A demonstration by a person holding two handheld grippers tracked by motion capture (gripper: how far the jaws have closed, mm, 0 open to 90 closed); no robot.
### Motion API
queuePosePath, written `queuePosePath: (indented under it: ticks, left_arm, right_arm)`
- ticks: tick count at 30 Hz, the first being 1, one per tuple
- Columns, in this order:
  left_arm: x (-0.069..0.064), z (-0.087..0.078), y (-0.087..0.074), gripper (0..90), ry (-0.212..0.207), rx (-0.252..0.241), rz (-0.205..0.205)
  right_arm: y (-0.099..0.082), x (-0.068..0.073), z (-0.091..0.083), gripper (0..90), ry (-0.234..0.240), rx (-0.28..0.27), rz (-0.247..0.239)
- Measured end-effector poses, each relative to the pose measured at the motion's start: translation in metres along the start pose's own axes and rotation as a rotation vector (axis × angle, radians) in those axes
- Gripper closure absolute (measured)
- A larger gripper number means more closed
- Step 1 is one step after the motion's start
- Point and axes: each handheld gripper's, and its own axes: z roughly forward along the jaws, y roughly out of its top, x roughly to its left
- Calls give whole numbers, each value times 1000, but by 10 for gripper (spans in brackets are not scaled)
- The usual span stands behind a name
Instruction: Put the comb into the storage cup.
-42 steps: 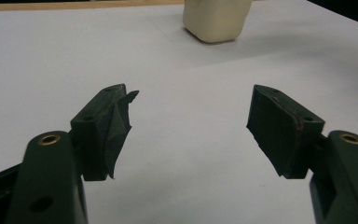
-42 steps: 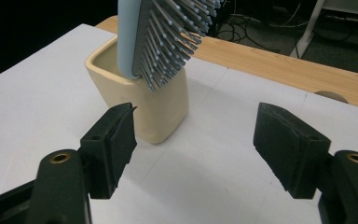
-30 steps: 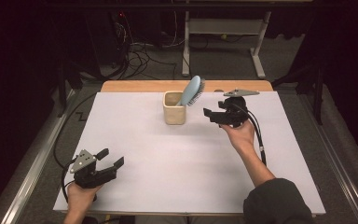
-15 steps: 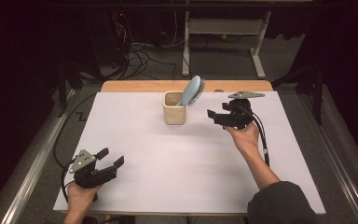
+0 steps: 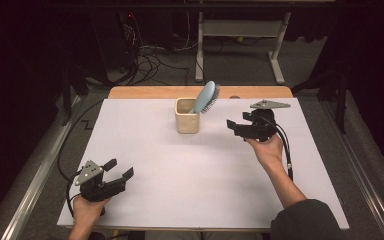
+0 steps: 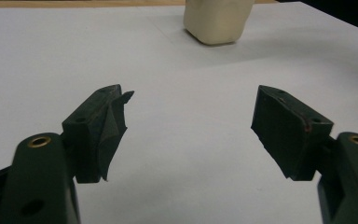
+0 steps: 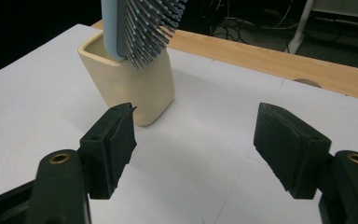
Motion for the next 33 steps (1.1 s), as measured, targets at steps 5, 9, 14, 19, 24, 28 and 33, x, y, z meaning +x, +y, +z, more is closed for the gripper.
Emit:
queuePosePath:
  ticks: [5,9,14,19,24,28,33]
  left_arm:
    - [0,1,0,264,0,2,4]
    - [0,1,0,263,1,1,2]
    - [0,1,-1,263,4,1,2]
    - [0,1,-1,263,5,3,-1]
    - [-1,1,-1,265,2,1,-1]
    - [0,0,-1,271,1,0,0]
    - [0,0,-1,272,0,-1,-1]
  right_arm:
    - [-3,-2,-2,294,-5,5,1]
    - [-5,-3,-5,293,-5,0,1]
    - [-7,-4,-7,293,-5,-4,1]
    - [-9,-6,-11,293,-6,-8,-1]
    - [-12,-8,-16,292,-9,-15,5]
    - [-15,-9,-20,293,-13,-4,-5]
    - [-18,-10,-27,292,-26,-8,-18]
